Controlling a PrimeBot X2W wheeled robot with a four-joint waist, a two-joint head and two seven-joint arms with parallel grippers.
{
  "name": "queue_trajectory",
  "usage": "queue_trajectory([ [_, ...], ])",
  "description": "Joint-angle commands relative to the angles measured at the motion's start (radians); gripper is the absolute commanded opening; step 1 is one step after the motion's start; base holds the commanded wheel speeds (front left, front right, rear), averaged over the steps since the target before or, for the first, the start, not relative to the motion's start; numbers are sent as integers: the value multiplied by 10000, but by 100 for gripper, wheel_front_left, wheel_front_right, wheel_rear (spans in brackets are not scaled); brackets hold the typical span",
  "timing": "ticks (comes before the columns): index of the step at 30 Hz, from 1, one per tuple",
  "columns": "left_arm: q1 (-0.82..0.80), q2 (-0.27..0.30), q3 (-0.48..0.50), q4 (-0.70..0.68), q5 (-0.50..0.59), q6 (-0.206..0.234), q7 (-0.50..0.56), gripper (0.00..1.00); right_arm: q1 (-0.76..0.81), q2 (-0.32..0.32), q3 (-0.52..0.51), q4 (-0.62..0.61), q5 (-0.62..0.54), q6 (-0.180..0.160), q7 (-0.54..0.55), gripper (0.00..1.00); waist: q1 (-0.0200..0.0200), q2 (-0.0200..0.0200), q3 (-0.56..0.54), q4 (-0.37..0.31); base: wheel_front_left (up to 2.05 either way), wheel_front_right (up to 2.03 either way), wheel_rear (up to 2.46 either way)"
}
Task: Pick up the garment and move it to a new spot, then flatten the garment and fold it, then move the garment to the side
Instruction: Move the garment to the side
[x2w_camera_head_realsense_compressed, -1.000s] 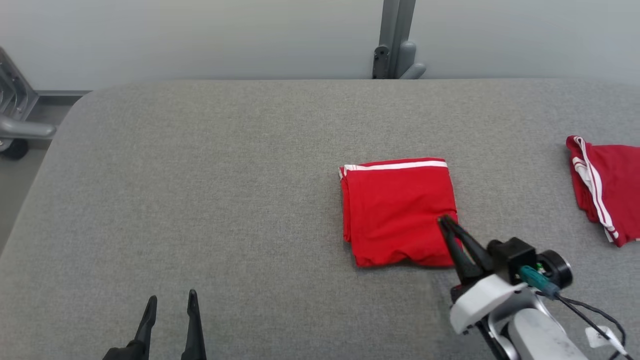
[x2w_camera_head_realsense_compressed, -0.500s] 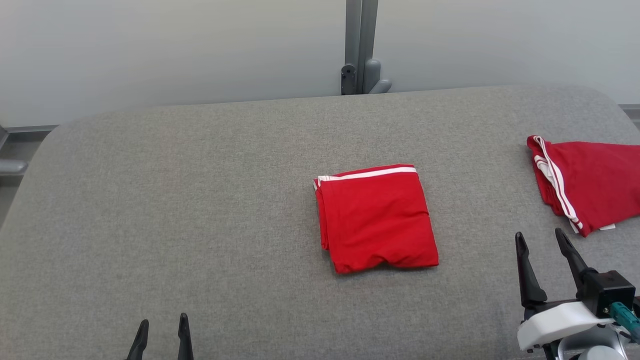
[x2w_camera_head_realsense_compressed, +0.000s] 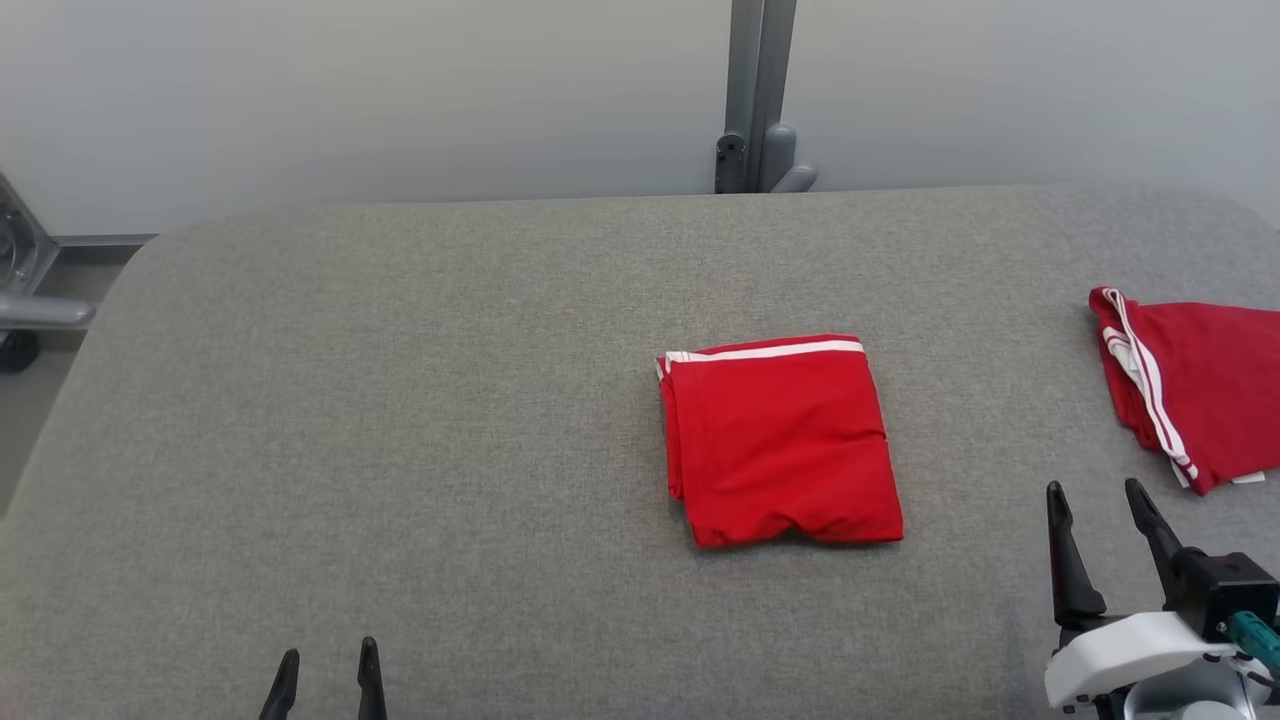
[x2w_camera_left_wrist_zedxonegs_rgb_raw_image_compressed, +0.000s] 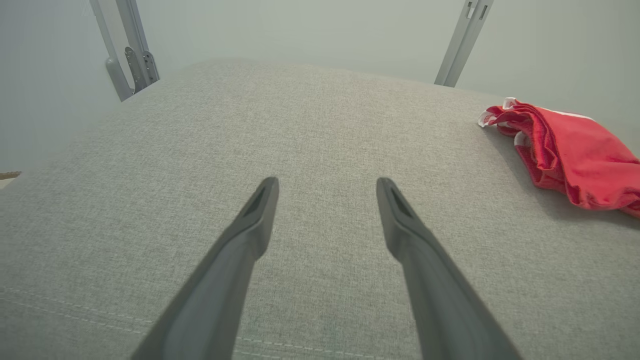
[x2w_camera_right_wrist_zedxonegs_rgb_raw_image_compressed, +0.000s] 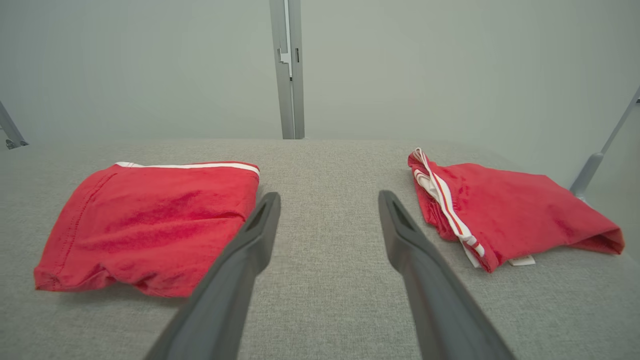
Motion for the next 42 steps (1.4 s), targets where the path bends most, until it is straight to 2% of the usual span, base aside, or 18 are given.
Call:
queue_trajectory([
  [1, 126, 11, 10, 1, 91, -54, -23, 100, -129, -17, 18, 52, -38, -4, -20, 100, 0, 80, -4, 91, 0, 0, 0],
  [13, 157, 11, 33, -61, 97, -6, -23, 100, -287, -76, 202, 5, -68, -4, -20, 100, 0, 80, -24, 280, 0, 0, 0],
  [17, 151, 11, 0, -93, 75, 29, -23, 100, -456, -183, 549, 282, 620, -4, 114, 100, 0, 80, -30, 299, 0, 0, 0],
  [20, 111, 11, -17, -147, 18, 60, -23, 100, -926, -450, 941, 170, 1402, -2, 1291, 100, 0, 80, 53, 278, 0, 0, 0],
  [26, -388, 11, -167, -241, -28, -79, -23, 100, -2226, -1074, 1638, -229, 2627, -7, 4565, 100, 0, 80, 839, 269, 0, 0, 0],
  [28, -539, 11, -217, -198, 6, -102, -23, 100, -2566, -1022, 1833, 43, 2871, -4, 5389, 100, 0, 80, 1048, 333, 0, 0, 0],
  [32, -867, 11, -307, -99, 21, -168, -23, 100, -3291, -802, 1893, 1025, 2956, -4, 6066, 100, 0, 80, 1362, 544, 0, 0, 0],
  [38, -1206, 11, -516, -6, -20, -189, -23, 100, -4334, -299, 1613, 3035, 2743, -4, 5942, 100, 0, 80, 1596, 908, 0, 0, 0],
  [42, -1282, 11, -564, 12, 8, -212, -23, 100, -4843, -19, 1400, 4078, 3050, -4, 5744, 100, 0, 80, 1672, 1073, 0, 0, 0],
])
